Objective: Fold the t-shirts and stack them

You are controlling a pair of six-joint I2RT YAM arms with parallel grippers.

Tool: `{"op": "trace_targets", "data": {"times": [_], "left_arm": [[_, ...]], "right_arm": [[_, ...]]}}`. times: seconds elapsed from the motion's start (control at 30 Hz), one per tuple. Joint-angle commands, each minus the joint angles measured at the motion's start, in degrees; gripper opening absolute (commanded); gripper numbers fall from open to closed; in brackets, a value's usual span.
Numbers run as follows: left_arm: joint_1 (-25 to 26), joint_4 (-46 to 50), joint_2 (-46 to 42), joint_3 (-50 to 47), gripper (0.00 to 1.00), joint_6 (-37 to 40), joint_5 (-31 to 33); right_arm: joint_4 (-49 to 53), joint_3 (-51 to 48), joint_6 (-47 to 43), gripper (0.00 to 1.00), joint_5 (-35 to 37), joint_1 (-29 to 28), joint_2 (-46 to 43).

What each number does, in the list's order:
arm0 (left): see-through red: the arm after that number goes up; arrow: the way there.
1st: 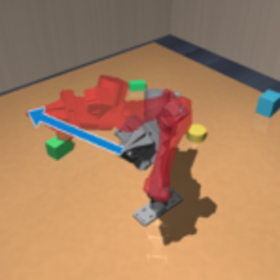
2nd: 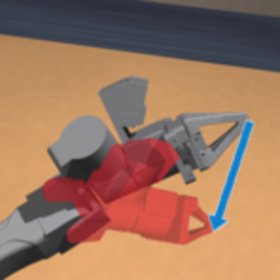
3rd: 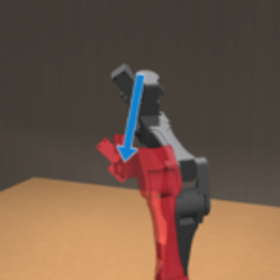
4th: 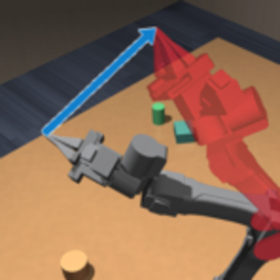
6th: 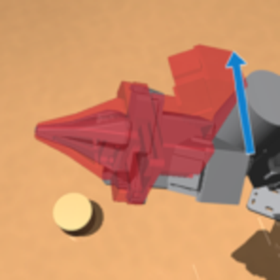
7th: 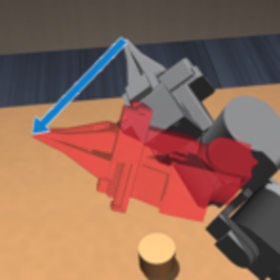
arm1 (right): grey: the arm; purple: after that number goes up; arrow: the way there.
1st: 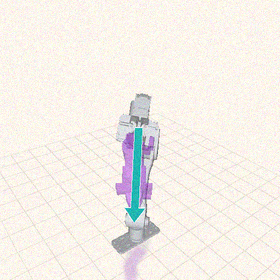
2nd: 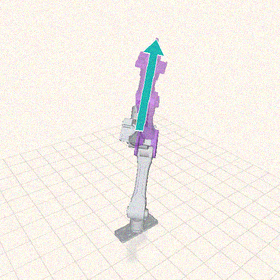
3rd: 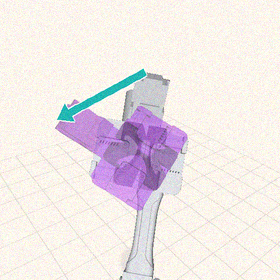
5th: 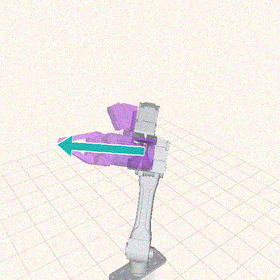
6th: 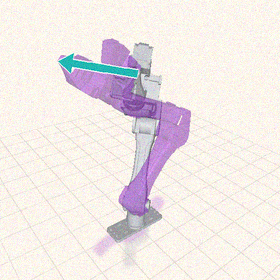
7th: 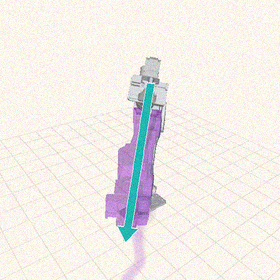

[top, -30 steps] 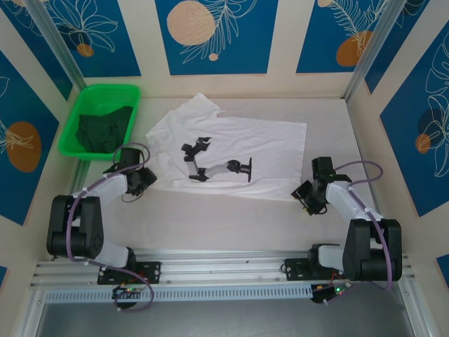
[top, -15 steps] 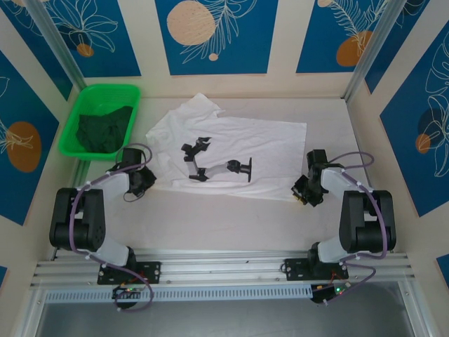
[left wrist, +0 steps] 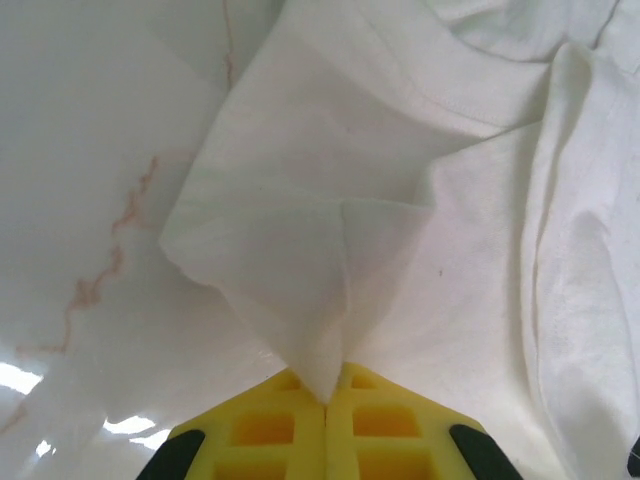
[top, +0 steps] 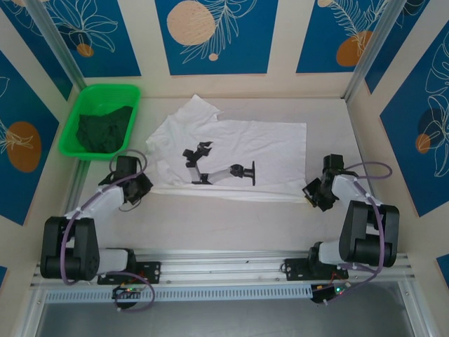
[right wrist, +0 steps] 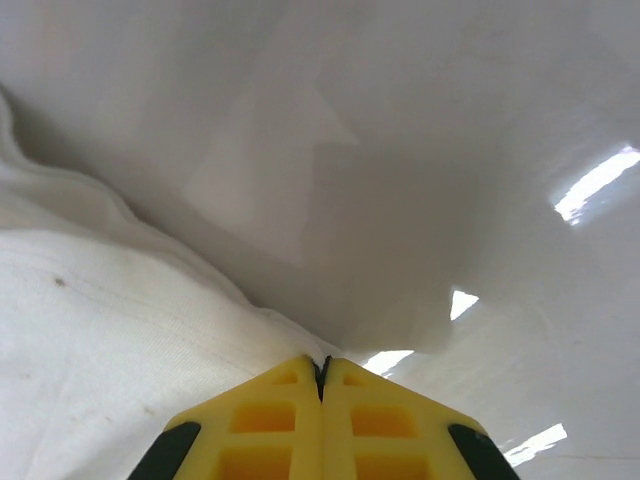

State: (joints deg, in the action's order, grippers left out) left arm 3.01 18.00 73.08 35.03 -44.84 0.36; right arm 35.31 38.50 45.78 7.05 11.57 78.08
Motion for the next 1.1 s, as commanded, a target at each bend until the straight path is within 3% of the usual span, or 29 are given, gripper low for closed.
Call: {"op": "trace_targets", "data": {"times": [0.0,0.23,0.33,0.5,0.63,0.73,0.83,0.93,1.07], "left_arm": [[-0.8,3.9,-3.4,-2.5,0.0,-0.2,1.1],[-0.5,8.0,-11.6,-9.1,0.02,-1.5,0.1],[-0.5,10.2,-16.7,-11.7,0.08,-3.1,1.5],[-0.6,13.5,-23.2,-10.6,0.33,-4.8,4.6],[-0.6,13.3,-23.7,-7.3,0.47,-4.4,1.8],[-0.4,11.5,-23.4,-5.4,0.59,-3.2,-4.0],[1.1,11.0,-21.6,-3.2,0.66,-1.6,-11.1],[3.4,10.9,-20.0,-2.5,0.66,-1.5,-17.1],[8.1,10.2,-17.5,-3.0,0.66,-4.2,-20.5]], "right_arm": [[1.0,-2.2,0.3,0.0,0.4,3.9,-1.3],[1.0,-4.6,0.4,0.01,-1.7,7.7,-4.2],[1.4,-5.3,0.5,0.11,-2.3,9.2,-5.3],[2.2,-6.8,2.1,0.45,-4.5,13.2,-10.7],[2.7,-6.5,2.6,0.52,-6.6,13.2,-19.0],[0.2,-6.8,2.0,0.61,-11.1,9.9,-25.6],[-5.7,-6.9,-0.3,0.65,-16.9,1.9,-28.9],[-9.6,-5.3,-2.3,0.65,-17.4,-8.3,-27.5],[-11.0,-1.8,-5.1,0.62,-15.2,-21.6,-20.2]]}}
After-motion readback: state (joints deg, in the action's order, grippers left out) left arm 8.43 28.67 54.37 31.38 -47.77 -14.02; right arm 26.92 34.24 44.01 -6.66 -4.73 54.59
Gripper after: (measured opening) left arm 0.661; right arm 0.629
